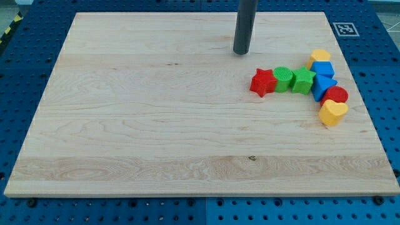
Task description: Point your arm at the yellow hexagon
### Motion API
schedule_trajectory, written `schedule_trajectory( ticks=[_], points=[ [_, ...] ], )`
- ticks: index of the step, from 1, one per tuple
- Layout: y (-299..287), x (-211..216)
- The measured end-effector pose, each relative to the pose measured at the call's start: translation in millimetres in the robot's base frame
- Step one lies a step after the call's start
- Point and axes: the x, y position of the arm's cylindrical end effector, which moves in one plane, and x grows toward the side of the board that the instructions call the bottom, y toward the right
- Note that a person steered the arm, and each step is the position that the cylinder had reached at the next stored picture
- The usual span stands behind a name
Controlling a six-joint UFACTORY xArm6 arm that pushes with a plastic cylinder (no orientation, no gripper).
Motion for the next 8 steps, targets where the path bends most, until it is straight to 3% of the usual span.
schedule_trajectory(
  ticks=[4,6,8],
  points=[
    [-0.4,-18.0],
    [45.3,-53.1],
    [126.4,-55.1]
  ],
)
